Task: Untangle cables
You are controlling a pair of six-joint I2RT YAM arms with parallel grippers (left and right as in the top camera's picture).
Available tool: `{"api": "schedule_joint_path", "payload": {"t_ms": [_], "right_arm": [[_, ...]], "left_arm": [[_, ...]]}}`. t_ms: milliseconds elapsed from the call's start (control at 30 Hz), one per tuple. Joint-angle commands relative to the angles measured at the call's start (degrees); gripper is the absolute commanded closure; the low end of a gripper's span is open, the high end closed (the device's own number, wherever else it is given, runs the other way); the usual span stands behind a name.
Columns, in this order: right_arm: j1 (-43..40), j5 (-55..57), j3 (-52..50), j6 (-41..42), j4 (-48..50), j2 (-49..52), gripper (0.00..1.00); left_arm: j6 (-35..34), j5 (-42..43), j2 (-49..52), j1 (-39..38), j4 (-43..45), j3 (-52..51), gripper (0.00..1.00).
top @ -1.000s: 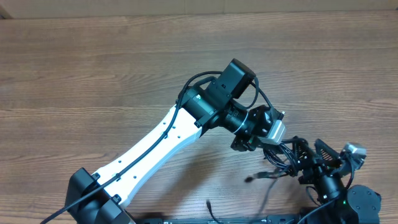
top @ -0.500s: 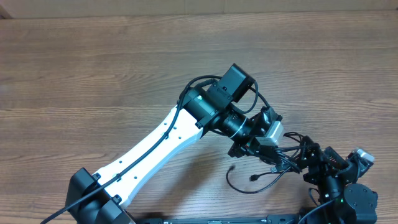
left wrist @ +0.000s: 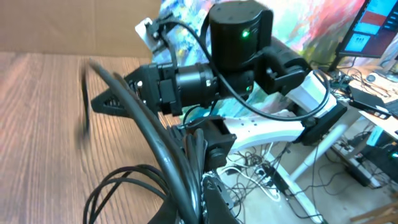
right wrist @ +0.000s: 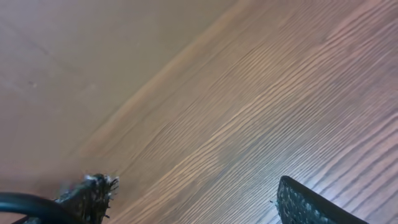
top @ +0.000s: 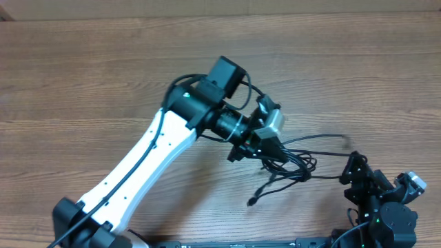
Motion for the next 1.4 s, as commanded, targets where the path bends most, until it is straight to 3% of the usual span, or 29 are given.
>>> {"api": "schedule_joint_path", "payload": {"t_ms": [0, 300, 500, 767, 900, 967, 1067, 1200, 1367], "right_arm": [[-0.87, 5.20, -0.24, 1.33, -0.26, -0.02, 0.16], [-0.90, 5.84, -0.24, 1.22, -0.76, -0.02, 0.12], [-0.87, 12.52, -0.24, 1.29, -2.86, -0.02, 0.12], [-0.87, 12.52, -0.24, 1.31, -2.86, -0.02, 0.12], [-0.87, 11.96, -0.26, 1.36, -2.73, -0.02, 0.06], [-0.87, 9.53, -0.24, 1.46, -1.92, -0.02, 0.00], [-0.87, 1.25, -0.24, -0.17, 1.11, -0.02, 0.00], [-0.87, -14.08, -0.24, -12.17, 6.49, -0.02, 0.00], [-0.87, -28.57, -0.24, -22.34, 9.51, -0.02, 0.00]], "left_arm": [[0.31, 3.61, -2.93, 0.66, 0.24, 0.76, 0.96], [0.15, -0.79, -2.95, 0.68, 1.27, 0.76, 0.96], [-4.68, -4.28, -2.95, 3.96, 0.02, 0.76, 0.96], [-3.10, -13.49, -2.93, 6.75, -6.86, 0.76, 0.96], [-1.40, -16.98, -2.93, 6.75, -7.26, 0.76, 0.96], [0.92, -16.33, -2.93, 6.75, -7.21, 0.76, 0.96], [5.84, -15.32, -2.93, 6.64, -6.12, 0.76, 0.96], [14.67, -12.57, -2.93, 6.64, -3.02, 0.76, 0.96], [20.76, -9.29, -2.93, 6.64, 1.57, 0.76, 0.96]]}}
